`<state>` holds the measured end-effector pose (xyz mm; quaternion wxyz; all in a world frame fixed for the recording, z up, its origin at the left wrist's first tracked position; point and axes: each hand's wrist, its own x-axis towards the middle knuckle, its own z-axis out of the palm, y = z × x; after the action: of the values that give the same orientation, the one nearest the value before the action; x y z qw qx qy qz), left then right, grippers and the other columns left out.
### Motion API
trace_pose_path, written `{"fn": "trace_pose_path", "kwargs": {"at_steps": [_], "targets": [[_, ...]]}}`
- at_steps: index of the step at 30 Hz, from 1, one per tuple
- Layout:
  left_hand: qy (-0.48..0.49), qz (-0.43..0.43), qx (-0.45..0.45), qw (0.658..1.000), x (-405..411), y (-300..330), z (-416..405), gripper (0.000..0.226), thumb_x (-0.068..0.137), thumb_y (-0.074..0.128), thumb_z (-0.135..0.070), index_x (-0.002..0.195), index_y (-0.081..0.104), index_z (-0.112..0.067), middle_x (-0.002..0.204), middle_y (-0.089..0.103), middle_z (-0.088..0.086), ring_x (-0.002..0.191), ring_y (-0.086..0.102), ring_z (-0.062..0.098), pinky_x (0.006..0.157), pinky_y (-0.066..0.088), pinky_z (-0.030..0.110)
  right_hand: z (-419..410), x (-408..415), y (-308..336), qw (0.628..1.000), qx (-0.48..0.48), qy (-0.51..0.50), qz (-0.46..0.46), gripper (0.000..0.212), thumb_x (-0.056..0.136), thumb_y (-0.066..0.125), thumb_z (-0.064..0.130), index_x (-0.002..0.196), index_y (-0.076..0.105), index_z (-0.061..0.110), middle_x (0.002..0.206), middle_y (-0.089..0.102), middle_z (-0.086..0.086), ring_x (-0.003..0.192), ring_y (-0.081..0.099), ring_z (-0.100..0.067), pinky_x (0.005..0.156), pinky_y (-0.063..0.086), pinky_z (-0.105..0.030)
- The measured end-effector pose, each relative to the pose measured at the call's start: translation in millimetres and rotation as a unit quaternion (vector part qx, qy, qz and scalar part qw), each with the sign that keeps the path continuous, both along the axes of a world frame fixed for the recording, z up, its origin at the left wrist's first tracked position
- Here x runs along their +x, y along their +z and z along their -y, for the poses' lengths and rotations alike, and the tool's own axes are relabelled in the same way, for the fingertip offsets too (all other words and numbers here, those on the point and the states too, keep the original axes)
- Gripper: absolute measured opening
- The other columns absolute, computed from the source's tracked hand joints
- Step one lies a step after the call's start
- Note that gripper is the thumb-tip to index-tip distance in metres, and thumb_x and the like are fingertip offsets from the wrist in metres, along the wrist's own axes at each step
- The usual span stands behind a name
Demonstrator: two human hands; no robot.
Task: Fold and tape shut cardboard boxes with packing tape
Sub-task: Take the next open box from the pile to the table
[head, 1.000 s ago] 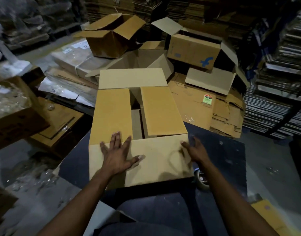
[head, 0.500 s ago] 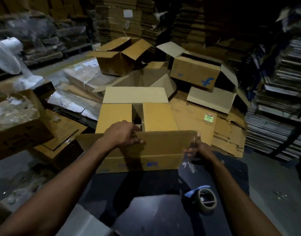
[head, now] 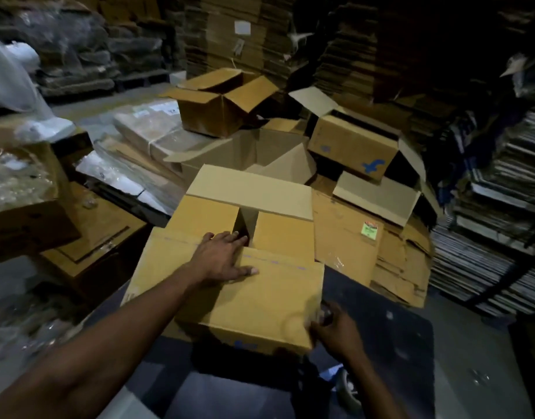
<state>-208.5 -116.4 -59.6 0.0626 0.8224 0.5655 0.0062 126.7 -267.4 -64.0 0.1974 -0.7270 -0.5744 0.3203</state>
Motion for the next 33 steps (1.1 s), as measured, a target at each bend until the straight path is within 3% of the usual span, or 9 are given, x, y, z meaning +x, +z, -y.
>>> {"fn": "trace_pose_path", "kwargs": {"at_steps": [4, 7, 10, 12, 14, 17, 22, 29, 33], "targets": [[-0.018, 0.013, -0.006, 1.0, -4, -46, 37, 0.131, 0.077, 0.021, -0.112, 0.176, 0.011, -0.026, 0.184, -0.003, 0.005, 0.17, -0.008, 0.022, 0.133, 0.002, 0.062, 26, 5, 4, 0.994, -0.113, 0.006, 0.006, 0.054, 0.089, 0.086, 0.034, 0.137, 0.064, 0.022, 0.083, 0.08, 0.004, 0.075, 0.076, -0.009, 0.065, 0.057, -0.025], [-0.026, 0.005, 0.003, 1.0, 1, -66, 49, 0.129, 0.08, 0.018, -0.109, 0.176, -0.003, -0.025, 0.18, -0.021, 0.009, 0.166, -0.025, 0.027, 0.131, -0.008, 0.067, -13, 12, 7, 0.994, -0.037, 0.015, 0.106, 0.061, 0.095, 0.076, 0.05, 0.145, 0.062, 0.019, 0.129, 0.075, -0.004, 0.113, 0.071, -0.022, 0.086, 0.056, -0.034], [-0.032, 0.012, 0.003, 0.999, 8, -70, 36, 0.128, 0.081, 0.017, -0.109, 0.175, -0.009, -0.025, 0.179, -0.026, 0.008, 0.165, -0.028, 0.027, 0.129, -0.013, 0.068, -102, -3, 22, 0.984, 0.047, 0.085, 0.148, 0.079, 0.096, 0.064, 0.067, 0.159, 0.045, 0.023, 0.153, 0.059, -0.006, 0.134, 0.06, -0.024, 0.105, 0.052, -0.042], [-0.042, 0.016, 0.009, 0.999, 9, -68, 18, 0.13, 0.08, 0.019, -0.11, 0.174, -0.008, -0.024, 0.18, -0.023, 0.009, 0.166, -0.027, 0.027, 0.129, -0.013, 0.069, -172, -25, 31, 0.965, 0.074, 0.138, 0.21, 0.096, 0.094, 0.052, 0.081, 0.168, 0.024, 0.028, 0.173, 0.029, -0.007, 0.157, 0.032, -0.029, 0.121, 0.037, -0.055], [-0.045, 0.003, 0.001, 0.999, 6, -66, -2, 0.134, 0.078, 0.02, -0.111, 0.174, -0.007, -0.021, 0.181, -0.02, 0.011, 0.167, -0.024, 0.029, 0.128, -0.011, 0.071, -233, -49, 37, 0.94, 0.071, 0.18, 0.28, 0.111, 0.087, 0.032, 0.096, 0.171, 0.002, 0.03, 0.179, -0.003, -0.003, 0.165, -0.002, -0.027, 0.127, 0.013, -0.066], [-0.041, -0.007, -0.019, 0.999, 2, -68, -18, 0.142, 0.072, 0.017, -0.115, 0.173, -0.014, -0.02, 0.18, -0.023, 0.01, 0.166, -0.025, 0.028, 0.128, -0.012, 0.072, -305, -81, 39, 0.931, 0.058, 0.196, 0.303, 0.122, 0.078, 0.014, 0.106, 0.17, -0.007, 0.028, 0.177, -0.018, 0.0, 0.162, -0.021, -0.023, 0.125, -0.007, -0.07], [-0.045, 0.021, -0.024, 0.998, 1, -76, -16, 0.143, 0.072, 0.016, -0.114, 0.173, -0.013, -0.016, 0.179, -0.026, 0.011, 0.166, -0.025, 0.028, 0.128, -0.009, 0.073, -378, -113, 15, 0.958, 0.023, 0.131, 0.256, 0.13, 0.072, 0.004, 0.109, 0.171, 0.0, 0.026, 0.179, -0.009, 0.001, 0.163, -0.019, -0.021, 0.123, -0.011, -0.07], [-0.042, 0.047, -0.018, 0.998, 0, -70, -11, 0.141, 0.074, 0.017, -0.113, 0.173, -0.012, -0.017, 0.179, -0.028, 0.011, 0.165, -0.029, 0.026, 0.129, -0.009, 0.072, -404, -122, -19, 0.942, 0.069, 0.128, 0.304, 0.123, 0.081, 0.001, 0.102, 0.17, 0.02, 0.018, 0.177, 0.022, -0.003, 0.165, -0.01, -0.02, 0.124, -0.014, -0.068], [-0.042, 0.039, -0.035, 0.998, 0, -61, -8, 0.141, 0.071, 0.01, -0.114, 0.169, -0.023, -0.019, 0.174, -0.041, 0.009, 0.16, -0.04, 0.025, 0.128, -0.015, 0.07, -399, -124, -8, 0.927, 0.125, 0.11, 0.337, 0.115, 0.088, 0.003, 0.097, 0.167, 0.03, 0.018, 0.173, 0.031, -0.005, 0.165, -0.007, -0.021, 0.125, -0.008, -0.068]]}}
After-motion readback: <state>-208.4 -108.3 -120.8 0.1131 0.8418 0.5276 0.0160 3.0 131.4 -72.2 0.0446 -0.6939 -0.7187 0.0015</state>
